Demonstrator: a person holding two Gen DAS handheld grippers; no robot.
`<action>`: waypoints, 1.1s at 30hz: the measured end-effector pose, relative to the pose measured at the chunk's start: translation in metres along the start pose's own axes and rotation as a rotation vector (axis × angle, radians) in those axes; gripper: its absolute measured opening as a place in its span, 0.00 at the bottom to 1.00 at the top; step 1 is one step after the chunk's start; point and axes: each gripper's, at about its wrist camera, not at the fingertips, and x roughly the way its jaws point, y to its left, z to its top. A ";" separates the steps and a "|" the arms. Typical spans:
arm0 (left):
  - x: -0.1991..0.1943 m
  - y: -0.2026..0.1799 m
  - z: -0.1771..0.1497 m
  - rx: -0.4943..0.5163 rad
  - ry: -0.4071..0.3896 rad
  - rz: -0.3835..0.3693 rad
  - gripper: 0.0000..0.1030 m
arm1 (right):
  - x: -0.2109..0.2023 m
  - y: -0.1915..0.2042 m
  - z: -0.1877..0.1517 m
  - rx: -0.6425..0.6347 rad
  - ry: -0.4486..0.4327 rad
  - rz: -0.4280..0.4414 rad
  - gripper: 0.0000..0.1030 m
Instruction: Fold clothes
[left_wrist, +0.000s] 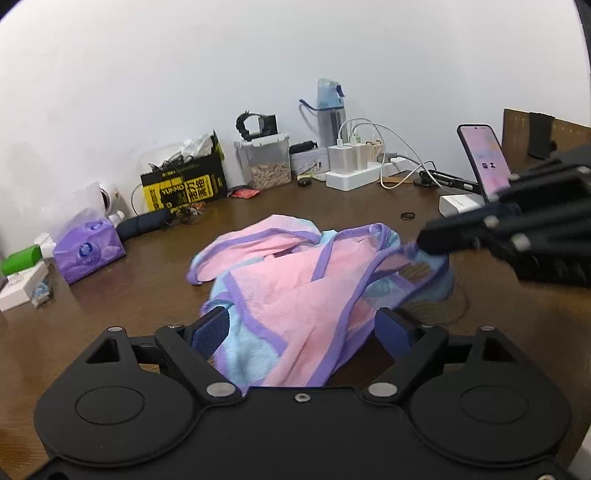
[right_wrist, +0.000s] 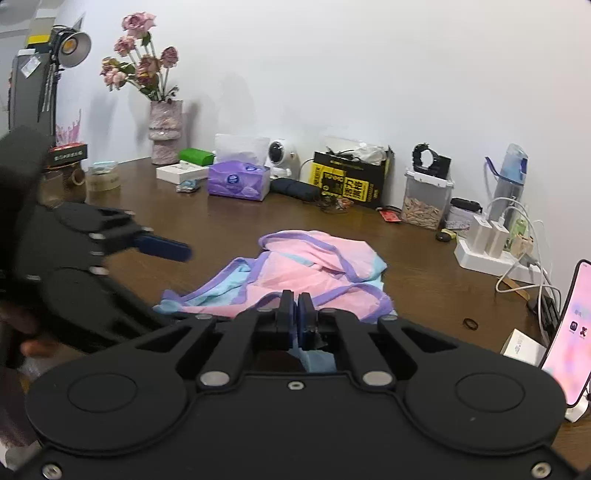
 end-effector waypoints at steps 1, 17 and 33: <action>0.002 -0.001 0.000 -0.001 -0.003 0.003 0.82 | -0.002 0.002 -0.001 -0.008 0.002 0.003 0.04; -0.032 -0.021 -0.052 0.508 -0.030 0.539 0.82 | -0.011 0.009 -0.006 -0.017 -0.015 0.012 0.04; -0.016 0.019 -0.036 0.104 0.097 0.218 0.03 | -0.006 0.014 -0.025 -0.063 0.002 -0.070 0.12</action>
